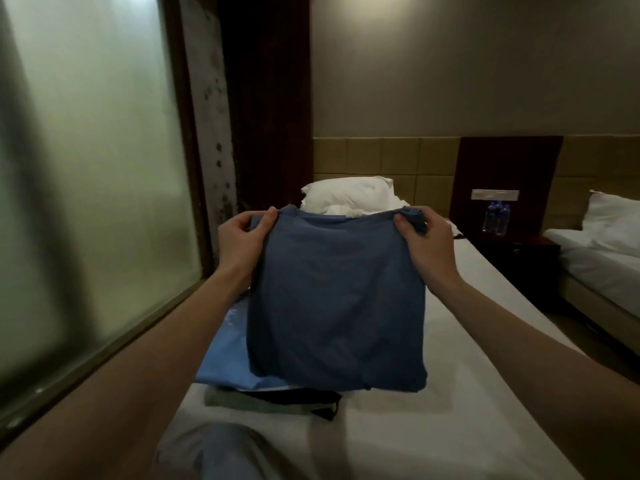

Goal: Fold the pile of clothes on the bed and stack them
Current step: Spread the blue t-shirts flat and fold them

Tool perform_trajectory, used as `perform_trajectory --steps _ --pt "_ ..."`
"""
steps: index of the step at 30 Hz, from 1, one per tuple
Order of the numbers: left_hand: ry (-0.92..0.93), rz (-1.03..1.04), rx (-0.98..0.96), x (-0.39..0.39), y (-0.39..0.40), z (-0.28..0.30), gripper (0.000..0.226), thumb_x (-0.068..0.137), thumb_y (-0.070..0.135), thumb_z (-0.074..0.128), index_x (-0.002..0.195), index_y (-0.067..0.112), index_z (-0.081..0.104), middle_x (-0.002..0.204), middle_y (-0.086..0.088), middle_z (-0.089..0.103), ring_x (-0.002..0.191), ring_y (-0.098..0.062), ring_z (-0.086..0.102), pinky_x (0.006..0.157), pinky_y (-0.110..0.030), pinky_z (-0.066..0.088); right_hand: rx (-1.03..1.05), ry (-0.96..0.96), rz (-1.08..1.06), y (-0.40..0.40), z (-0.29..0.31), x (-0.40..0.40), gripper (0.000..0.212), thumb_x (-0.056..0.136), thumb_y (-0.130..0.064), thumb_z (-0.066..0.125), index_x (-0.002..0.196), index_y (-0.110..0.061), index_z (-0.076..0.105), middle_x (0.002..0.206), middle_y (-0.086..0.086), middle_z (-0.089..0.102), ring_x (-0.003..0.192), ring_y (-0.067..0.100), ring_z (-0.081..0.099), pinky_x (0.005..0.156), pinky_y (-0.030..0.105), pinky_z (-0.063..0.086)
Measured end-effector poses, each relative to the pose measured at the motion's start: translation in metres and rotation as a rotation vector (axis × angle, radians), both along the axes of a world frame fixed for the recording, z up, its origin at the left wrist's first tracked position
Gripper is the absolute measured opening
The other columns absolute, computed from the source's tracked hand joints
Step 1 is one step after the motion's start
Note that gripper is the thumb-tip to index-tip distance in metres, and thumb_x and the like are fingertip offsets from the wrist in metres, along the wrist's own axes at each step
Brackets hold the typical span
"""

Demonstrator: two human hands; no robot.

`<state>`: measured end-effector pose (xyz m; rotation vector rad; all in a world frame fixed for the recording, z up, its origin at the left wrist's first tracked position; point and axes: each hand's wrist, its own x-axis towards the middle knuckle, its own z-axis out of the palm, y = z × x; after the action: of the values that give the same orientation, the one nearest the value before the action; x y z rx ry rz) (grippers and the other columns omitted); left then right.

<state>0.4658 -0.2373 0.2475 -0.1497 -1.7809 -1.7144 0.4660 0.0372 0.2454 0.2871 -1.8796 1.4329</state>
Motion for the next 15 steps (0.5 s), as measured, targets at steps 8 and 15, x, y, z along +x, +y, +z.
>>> perform_trajectory --steps 8,15 --pt "-0.143 0.127 -0.185 -0.055 -0.097 -0.031 0.011 0.087 0.035 0.074 0.082 0.025 0.072 0.087 0.002 0.073 0.089 -0.018 0.068 0.077 -0.03 0.054 -0.034 -0.193 0.17 -0.09 -0.048 -0.078 0.007 0.092 -0.021 0.068 0.097 -0.016 0.068 0.09 -0.012 0.068 0.088 0.001 0.062 0.075 0.016 0.047" --pt "-0.306 0.166 -0.377 -0.165 -0.124 -0.095 0.016 0.09 0.032 0.071 0.092 0.016 0.072 0.09 0.001 0.069 0.093 -0.02 0.065 0.076 -0.026 0.05 0.026 -0.472 0.1 -0.117 -0.106 -0.186 0.012 0.092 -0.028 0.068 0.1 -0.019 0.066 0.101 -0.002 0.07 0.101 0.018 0.065 0.084 0.03 0.051"
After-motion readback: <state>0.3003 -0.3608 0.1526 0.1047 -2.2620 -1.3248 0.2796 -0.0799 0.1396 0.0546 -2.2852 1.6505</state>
